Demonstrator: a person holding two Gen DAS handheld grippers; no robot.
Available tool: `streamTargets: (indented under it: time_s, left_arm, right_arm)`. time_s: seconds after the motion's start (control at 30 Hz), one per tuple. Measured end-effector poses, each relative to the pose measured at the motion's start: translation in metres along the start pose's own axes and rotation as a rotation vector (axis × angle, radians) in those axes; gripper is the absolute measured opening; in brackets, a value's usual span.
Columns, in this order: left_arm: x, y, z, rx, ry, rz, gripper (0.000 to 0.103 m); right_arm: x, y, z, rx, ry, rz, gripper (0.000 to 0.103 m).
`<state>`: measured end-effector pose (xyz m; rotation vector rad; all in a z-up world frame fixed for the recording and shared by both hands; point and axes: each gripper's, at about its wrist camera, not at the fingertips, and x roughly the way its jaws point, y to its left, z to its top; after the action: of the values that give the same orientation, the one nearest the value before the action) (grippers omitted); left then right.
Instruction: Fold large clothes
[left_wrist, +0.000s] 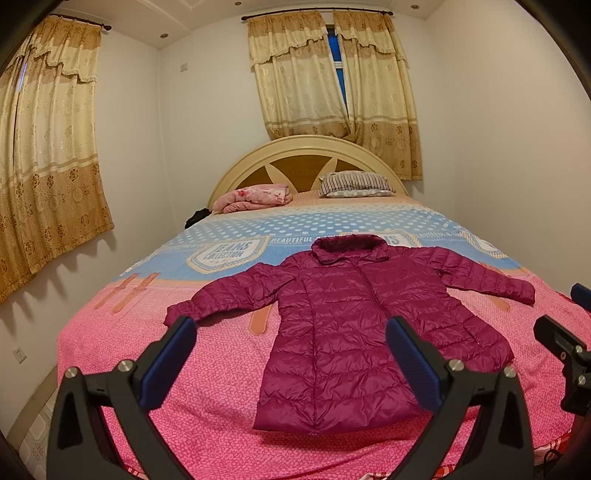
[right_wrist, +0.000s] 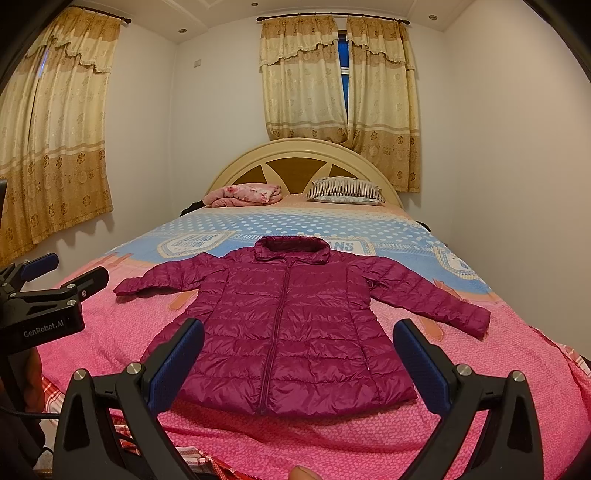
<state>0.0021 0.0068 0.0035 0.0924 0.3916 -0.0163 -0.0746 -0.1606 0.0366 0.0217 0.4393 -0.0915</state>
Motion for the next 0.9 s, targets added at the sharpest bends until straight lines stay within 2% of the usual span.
streamTargets:
  time_s: [0.9]
  left_arm:
    - [0.0008, 0.0026, 0.0007, 0.0, -0.001, 0.004, 0.103]
  right_arm:
    - [0.0063, 0.0015, -0.0058, 0.0, 0.018, 0.023, 0.102]
